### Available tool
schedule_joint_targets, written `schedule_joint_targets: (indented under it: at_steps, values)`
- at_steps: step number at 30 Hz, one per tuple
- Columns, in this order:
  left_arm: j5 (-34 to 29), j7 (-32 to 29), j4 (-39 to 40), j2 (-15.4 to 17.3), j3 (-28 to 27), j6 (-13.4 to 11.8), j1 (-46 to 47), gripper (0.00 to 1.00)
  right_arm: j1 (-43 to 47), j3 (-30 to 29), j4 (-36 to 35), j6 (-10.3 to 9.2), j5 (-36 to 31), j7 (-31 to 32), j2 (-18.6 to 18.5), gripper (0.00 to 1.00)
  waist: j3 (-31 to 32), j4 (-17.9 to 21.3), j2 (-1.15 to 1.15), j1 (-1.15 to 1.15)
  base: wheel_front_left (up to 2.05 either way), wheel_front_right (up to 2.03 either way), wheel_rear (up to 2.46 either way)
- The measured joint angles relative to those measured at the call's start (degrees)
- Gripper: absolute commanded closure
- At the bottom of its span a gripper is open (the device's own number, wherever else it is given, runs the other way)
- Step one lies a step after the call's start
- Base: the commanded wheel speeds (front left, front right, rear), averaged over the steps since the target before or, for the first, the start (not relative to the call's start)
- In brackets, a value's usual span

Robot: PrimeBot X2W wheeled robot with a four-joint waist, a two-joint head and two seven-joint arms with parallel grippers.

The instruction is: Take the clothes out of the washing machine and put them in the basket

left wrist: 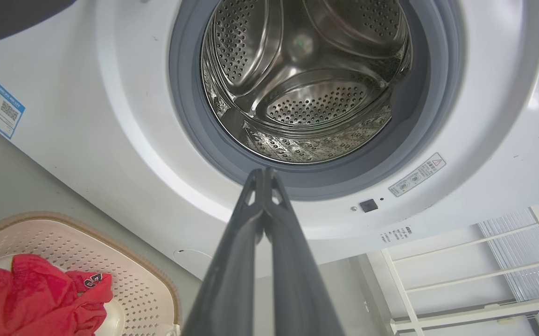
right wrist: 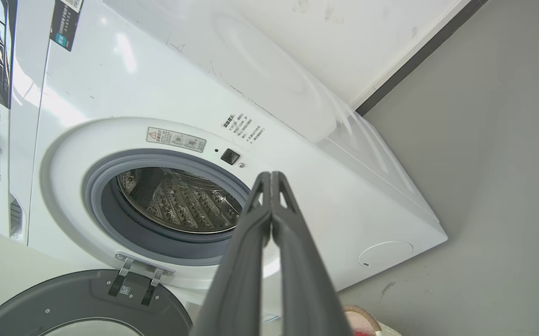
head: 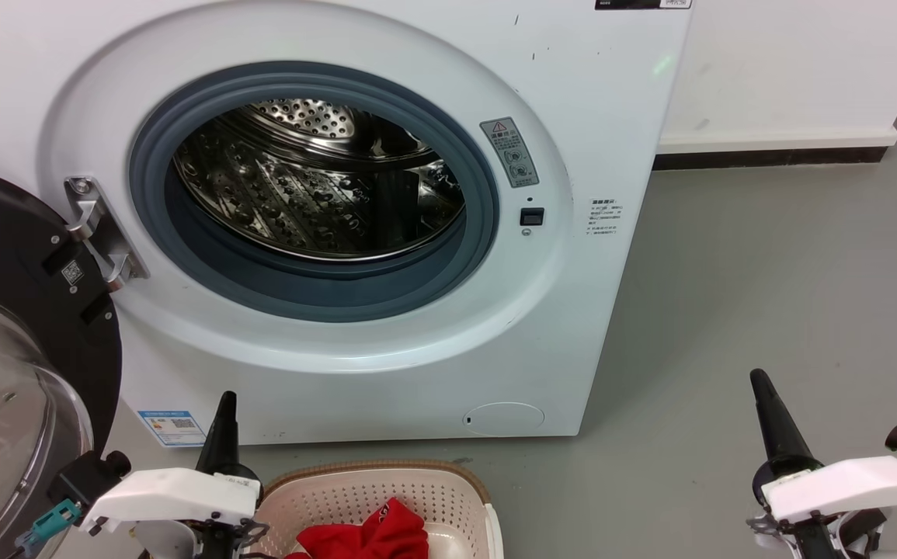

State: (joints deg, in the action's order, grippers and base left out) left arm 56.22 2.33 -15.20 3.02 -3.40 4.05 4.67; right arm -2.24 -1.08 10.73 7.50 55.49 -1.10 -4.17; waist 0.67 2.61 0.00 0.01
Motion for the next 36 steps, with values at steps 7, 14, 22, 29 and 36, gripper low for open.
schedule_joint_targets:
  at_steps: [7, 14, 22, 29, 36]
  values:
    - [4.5, -1.2, 0.1, 0.0, -0.4, 0.5, 0.1, 1.0, -0.4, -0.4, 0.4, 0.0, 4.9, 0.7, 0.0, 1.0, -0.1, -0.3, 0.0, 0.0, 0.0, 0.0, 0.0]
    - [8.8, -2.2, 0.2, 0.0, -0.7, 0.9, 0.3, 1.0, -0.8, -0.8, 0.7, 0.0, 9.6, 1.5, 0.0, 1.0, -0.2, -0.5, 0.0, 0.0, 0.0, 0.0, 0.0]
    - [14.6, -3.6, 0.4, 0.0, -1.2, 1.5, 0.4, 1.0, -1.3, -1.4, 1.2, 0.0, 15.6, 2.4, 0.0, 1.0, -0.3, -0.9, 0.0, 0.0, 0.0, 0.0, 0.0]
    - [18.3, -4.5, 0.5, 0.0, -1.6, 1.6, 0.6, 1.0, -1.6, -1.8, 1.6, -0.01, 19.5, 3.2, 0.0, 1.0, -0.4, -1.1, 0.0, 0.0, 0.0, 0.0, 0.0]
    - [21.8, -5.4, 0.6, -0.1, -1.9, 2.0, 0.6, 1.0, -2.0, -2.1, 1.9, -0.01, 23.3, 3.7, 0.0, 1.0, -0.5, -1.4, 0.0, 0.0, 0.0, 0.0, 0.0]
